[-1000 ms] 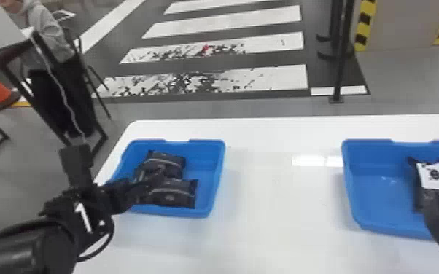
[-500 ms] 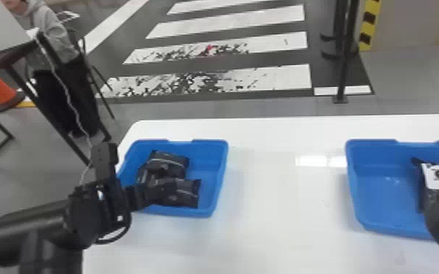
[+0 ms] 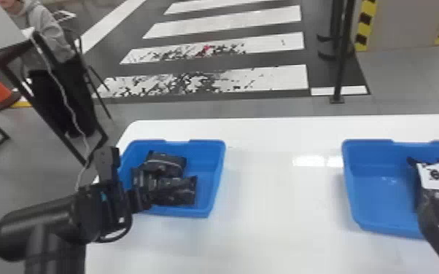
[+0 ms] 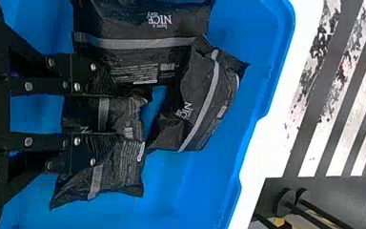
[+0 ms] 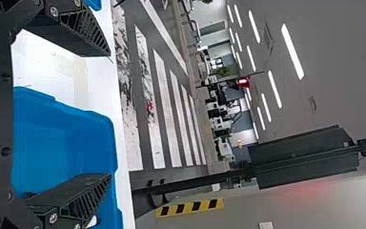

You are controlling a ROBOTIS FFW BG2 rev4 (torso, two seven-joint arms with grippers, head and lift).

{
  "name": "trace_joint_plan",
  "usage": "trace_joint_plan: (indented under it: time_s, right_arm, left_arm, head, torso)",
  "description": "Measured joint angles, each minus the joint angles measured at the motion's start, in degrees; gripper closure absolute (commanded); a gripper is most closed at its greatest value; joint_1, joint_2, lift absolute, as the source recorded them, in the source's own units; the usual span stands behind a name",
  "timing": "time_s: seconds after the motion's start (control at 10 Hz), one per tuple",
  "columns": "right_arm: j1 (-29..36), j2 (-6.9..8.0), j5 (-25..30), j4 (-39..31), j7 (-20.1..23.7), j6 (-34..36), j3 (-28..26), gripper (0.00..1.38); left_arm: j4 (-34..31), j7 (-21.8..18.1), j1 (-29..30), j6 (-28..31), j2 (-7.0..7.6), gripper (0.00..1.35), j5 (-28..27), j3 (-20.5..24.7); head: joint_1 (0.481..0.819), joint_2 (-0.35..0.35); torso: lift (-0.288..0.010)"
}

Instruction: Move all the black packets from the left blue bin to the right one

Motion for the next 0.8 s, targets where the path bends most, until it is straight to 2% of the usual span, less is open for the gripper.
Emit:
trace_joint_plan:
  time_s: [0.3, 0.6, 0.8]
  right_arm:
    - [-0.11, 0.0, -0.24, -0.08, 0.0, 0.07, 0.0, 0.14]
    - [-0.44, -0.37, -0.98, -0.7, 0.06, 0.42, 0.64, 0.14]
    - [-1.7, -1.14, -3.43, -1.27, 1.52, 1.56, 2.3, 0.14]
  left_arm:
    - [-2.96, -0.84, 2.55, -4.92, -0.1, 1.21, 4.29, -0.12]
    - [-14.2, -0.84, 8.55, -9.27, -0.21, 1.21, 13.77, -0.45]
    - [-18.67, -2.58, 11.57, -14.09, -0.28, 1.21, 22.0, -3.37]
  head:
    - [0.695, 0.261]
    - [0.695, 0.211]
    - [0.695, 0.147]
  torso:
    - [-0.154]
    - [-0.154]
    - [-0.154]
